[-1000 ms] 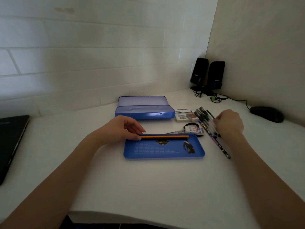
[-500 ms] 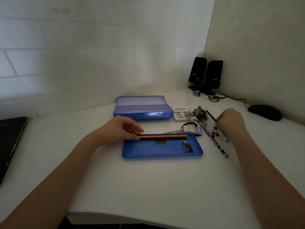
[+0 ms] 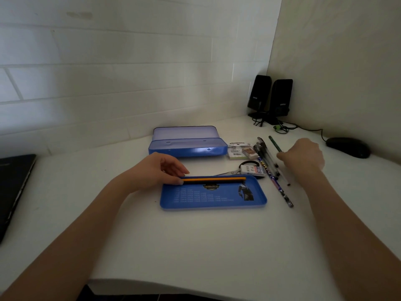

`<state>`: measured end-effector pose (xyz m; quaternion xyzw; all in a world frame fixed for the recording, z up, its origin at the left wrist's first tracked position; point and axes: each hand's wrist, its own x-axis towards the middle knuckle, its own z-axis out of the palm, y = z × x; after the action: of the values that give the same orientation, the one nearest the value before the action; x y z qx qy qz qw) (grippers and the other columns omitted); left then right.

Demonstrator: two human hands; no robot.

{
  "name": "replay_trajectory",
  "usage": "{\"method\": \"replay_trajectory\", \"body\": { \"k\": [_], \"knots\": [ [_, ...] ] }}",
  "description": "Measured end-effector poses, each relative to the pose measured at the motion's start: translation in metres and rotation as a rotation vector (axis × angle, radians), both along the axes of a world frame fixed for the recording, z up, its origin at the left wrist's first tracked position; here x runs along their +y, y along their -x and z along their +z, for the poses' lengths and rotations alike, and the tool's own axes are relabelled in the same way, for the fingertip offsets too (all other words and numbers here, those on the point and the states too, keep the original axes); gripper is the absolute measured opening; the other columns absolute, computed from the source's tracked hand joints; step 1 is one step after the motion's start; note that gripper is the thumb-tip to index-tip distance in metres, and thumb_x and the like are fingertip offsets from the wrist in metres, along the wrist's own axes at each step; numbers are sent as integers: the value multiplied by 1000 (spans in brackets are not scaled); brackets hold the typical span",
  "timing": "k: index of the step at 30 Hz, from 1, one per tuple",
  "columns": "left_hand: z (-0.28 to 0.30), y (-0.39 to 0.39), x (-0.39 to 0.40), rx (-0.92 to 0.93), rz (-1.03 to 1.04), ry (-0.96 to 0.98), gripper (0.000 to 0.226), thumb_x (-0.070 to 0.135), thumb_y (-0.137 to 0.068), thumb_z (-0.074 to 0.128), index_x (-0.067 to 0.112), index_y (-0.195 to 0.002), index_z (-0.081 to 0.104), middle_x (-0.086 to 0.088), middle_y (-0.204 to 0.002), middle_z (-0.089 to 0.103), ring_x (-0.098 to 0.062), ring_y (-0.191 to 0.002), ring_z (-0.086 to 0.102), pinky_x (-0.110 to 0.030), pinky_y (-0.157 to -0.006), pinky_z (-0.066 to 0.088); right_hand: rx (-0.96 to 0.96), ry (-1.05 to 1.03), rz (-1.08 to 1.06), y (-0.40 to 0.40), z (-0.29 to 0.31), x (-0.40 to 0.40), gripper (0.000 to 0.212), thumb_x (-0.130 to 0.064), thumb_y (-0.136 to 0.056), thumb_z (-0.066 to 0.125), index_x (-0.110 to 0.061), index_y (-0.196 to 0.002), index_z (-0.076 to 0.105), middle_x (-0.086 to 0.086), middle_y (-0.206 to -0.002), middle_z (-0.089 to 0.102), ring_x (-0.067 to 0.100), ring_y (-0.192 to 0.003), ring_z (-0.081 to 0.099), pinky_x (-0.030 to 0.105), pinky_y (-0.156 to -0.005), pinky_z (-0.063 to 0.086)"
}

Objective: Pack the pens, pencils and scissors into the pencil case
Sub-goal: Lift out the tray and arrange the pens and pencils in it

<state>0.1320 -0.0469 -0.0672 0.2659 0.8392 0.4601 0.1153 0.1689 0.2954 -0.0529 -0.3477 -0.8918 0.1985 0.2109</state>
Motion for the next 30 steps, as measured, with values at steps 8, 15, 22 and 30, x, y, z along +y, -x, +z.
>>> {"method": "replay_trajectory", "body": {
  "k": [8, 15, 22, 30],
  "knots": [
    [-1, 1, 0, -8, -4, 3, 26, 11, -68, 83, 33, -80, 75, 10, -82, 76, -2, -77, 69, -8, -67, 49, 67, 355, 986, -17, 28, -49, 10, -28, -77, 72, -18, -80, 70, -2, -64, 71, 4, -49, 59, 13, -48, 48],
    [-1, 3, -2, -30, -19, -9, 27, 9, -69, 82, 32, -81, 76, 9, -83, 76, -3, -79, 70, -9, -69, 49, -165, 129, 1251, -20, 20, -89, 11, -37, -72, 74, -26, -72, 72, -8, -73, 72, 9, -68, 67, 21, -68, 54],
    [-2, 6, -5, -60, -35, -16, 28, 8, -70, 81, 32, -84, 76, 9, -85, 76, -3, -82, 70, -10, -70, 50, -161, -6, 1202, -18, 4, -109, 13, -31, -74, 77, -20, -70, 69, -10, -70, 66, 0, -64, 59, 10, -54, 46],
    [1, 4, -5, -96, -66, -1, 24, 13, -71, 81, 32, -85, 76, 10, -87, 76, 0, -81, 69, -8, -68, 48, -77, -191, 1133, -18, -6, -127, 28, -35, -75, 74, -31, -58, 52, -11, -67, 59, 5, -60, 53, 15, -52, 33]
  ]
}}
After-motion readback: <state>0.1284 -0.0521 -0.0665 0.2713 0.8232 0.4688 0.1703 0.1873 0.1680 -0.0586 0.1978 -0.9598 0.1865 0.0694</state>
